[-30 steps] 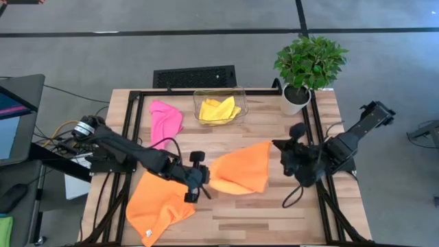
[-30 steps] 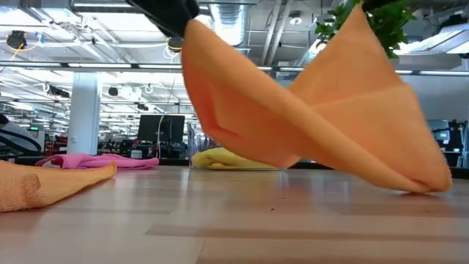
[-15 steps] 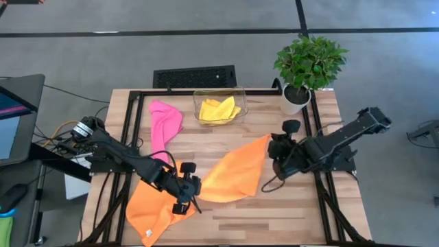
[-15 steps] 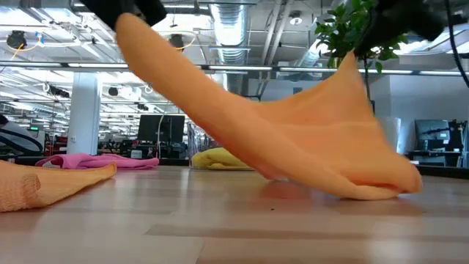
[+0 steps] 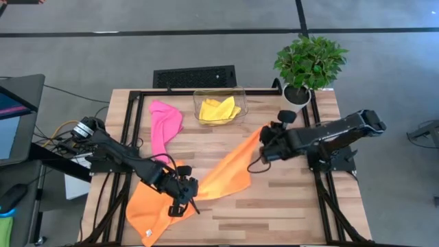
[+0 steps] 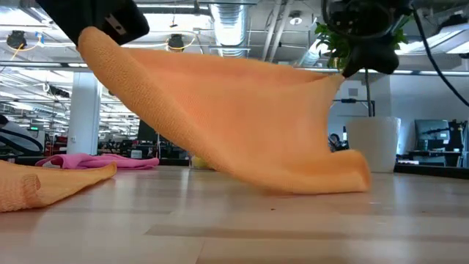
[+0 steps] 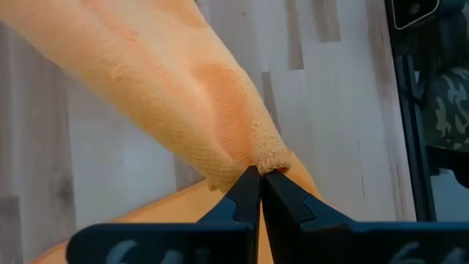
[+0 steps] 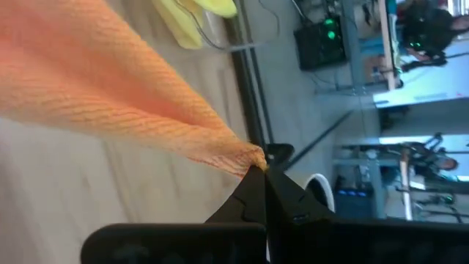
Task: Fold microfiber towels
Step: Fold the right orange towel
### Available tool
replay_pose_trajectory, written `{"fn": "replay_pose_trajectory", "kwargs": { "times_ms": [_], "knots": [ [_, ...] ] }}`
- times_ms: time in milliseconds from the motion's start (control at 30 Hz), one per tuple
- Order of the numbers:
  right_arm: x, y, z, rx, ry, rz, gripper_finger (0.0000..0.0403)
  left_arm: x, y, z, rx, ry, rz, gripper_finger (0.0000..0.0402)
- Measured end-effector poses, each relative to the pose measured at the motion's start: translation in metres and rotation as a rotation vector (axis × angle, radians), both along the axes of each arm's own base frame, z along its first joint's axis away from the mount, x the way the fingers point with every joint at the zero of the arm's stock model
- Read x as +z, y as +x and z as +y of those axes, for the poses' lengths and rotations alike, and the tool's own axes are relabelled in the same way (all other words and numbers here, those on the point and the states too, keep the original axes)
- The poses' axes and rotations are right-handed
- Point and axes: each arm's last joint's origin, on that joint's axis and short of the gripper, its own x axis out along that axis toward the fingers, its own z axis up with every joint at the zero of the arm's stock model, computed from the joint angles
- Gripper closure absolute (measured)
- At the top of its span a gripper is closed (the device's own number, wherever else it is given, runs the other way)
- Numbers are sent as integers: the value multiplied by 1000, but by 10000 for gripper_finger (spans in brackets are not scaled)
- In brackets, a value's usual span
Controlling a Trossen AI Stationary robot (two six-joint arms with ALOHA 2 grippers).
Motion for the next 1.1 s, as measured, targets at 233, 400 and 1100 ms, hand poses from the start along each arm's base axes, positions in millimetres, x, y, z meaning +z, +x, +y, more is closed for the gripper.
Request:
{"fn": "replay_pose_trajectory", "kwargs": {
  "times_ms": [233, 400, 1100],
  "knots": [
    [-1, 5, -13, -31, -27, 8, 395, -1, -2, -1, -11, 0, 20, 401],
    [-3, 12, -15, -52, 81, -45, 395, -1, -3, 0, -17, 7, 32, 401],
    [-7, 25, -40, -143, 412, -156, 223, -1, -3, 1, 10, 26, 24, 401]
  ]
}}
